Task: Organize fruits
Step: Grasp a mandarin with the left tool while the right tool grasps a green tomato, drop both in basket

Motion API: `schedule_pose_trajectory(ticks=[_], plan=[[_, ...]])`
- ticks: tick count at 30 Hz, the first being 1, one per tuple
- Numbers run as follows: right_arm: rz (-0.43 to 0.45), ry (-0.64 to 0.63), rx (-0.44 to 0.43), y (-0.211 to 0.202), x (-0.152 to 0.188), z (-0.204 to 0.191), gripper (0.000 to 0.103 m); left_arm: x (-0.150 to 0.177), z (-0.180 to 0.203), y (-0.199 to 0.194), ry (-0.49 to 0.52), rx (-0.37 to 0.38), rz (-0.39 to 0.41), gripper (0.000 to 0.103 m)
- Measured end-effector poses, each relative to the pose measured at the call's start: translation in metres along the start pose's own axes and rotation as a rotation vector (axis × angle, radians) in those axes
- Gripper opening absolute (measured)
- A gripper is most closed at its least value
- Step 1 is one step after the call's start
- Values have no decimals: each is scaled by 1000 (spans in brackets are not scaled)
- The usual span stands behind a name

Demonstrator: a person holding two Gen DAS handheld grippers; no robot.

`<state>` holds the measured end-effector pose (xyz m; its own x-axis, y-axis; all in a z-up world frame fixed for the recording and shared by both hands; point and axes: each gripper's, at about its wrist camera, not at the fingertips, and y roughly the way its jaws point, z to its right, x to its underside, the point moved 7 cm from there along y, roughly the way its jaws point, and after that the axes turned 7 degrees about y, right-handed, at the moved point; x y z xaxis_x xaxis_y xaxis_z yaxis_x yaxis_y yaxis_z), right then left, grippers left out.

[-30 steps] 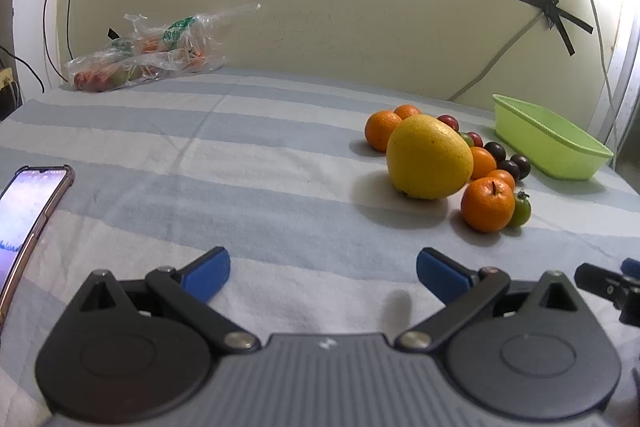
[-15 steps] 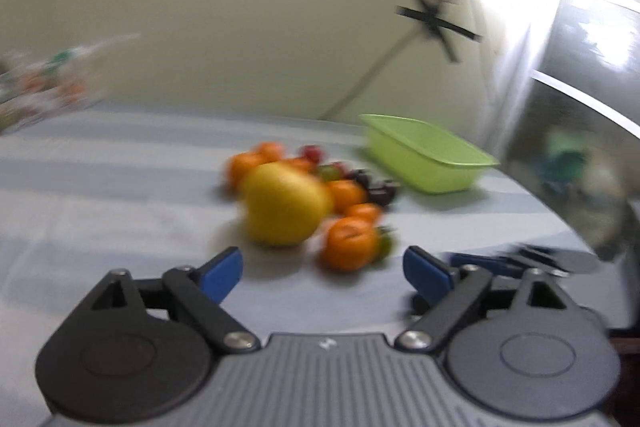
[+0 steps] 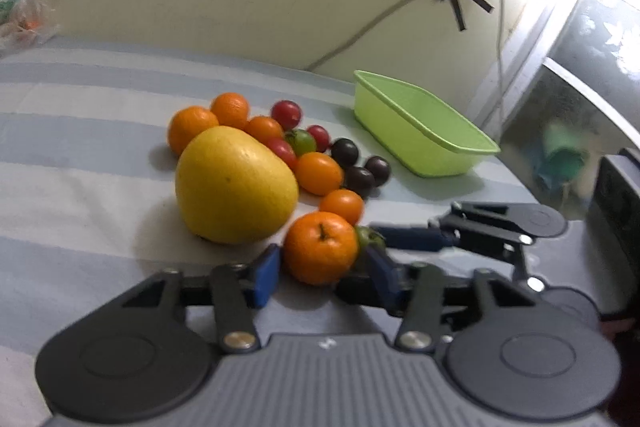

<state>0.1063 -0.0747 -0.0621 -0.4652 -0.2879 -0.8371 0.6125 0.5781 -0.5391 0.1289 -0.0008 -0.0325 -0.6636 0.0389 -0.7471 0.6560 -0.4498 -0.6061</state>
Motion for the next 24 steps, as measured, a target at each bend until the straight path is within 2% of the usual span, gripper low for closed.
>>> schedule_pose_trajectory(ticks=[2,4,7,9,12,15,19,24], plan=[[4,-6,6,-1,-1,0,37,0,2,1,-5,-12,5,41],[6,5,16,-9,3,1,28,0,4,-1,-19,-6,3,41],[29,33,18,-31,10,4,26,2,20,-5,-21,46,-4,41],[66,37,50,-45,15,9,26,-6,37,-2,9,70,-2,41],[140,86,123,-65,8,32,26,-33,61,12,57,98,19,41],[230,131,229,-80,-7,65,26,-72,86,36,124,118,68,41],[332,177,372,-87,-24,110,26,-114,112,73,159,132,111,41],[332,241,510,-78,-19,152,27,-124,116,119,138,94,61,41]])
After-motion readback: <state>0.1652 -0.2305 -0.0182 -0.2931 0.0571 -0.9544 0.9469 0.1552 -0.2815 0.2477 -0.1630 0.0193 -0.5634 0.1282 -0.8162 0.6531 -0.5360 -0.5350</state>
